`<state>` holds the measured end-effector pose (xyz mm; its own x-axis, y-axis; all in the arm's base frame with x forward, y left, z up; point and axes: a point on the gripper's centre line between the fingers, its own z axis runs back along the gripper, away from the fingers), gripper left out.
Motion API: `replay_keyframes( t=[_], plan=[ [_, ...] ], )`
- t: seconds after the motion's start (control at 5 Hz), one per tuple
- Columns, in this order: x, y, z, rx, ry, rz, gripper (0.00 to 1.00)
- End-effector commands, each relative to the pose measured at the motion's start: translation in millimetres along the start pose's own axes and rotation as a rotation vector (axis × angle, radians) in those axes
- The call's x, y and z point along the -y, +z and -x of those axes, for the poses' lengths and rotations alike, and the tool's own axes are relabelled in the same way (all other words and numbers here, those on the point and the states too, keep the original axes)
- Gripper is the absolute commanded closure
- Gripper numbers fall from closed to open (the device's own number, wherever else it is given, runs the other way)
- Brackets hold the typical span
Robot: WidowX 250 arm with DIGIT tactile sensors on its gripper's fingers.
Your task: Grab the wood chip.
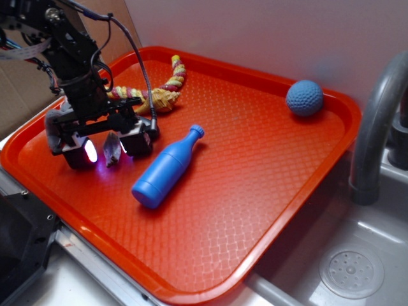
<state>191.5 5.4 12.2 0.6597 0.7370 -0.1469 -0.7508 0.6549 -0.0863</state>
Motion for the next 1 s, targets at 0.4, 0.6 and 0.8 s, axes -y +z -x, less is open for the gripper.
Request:
replay_keyframes(
  t=[0.4, 0.6, 0.8],
  plan=[
    [-6.1, -11.2, 12.1, -0.041, -0.097, -0.059, 1.0],
    [-1.0, 11.8, 15.0, 0.021, -0.205, -0.041, 1.0],
    [14.6, 57.3, 20.6, 0.063, -0.468, 0.011, 1.0]
  ],
)
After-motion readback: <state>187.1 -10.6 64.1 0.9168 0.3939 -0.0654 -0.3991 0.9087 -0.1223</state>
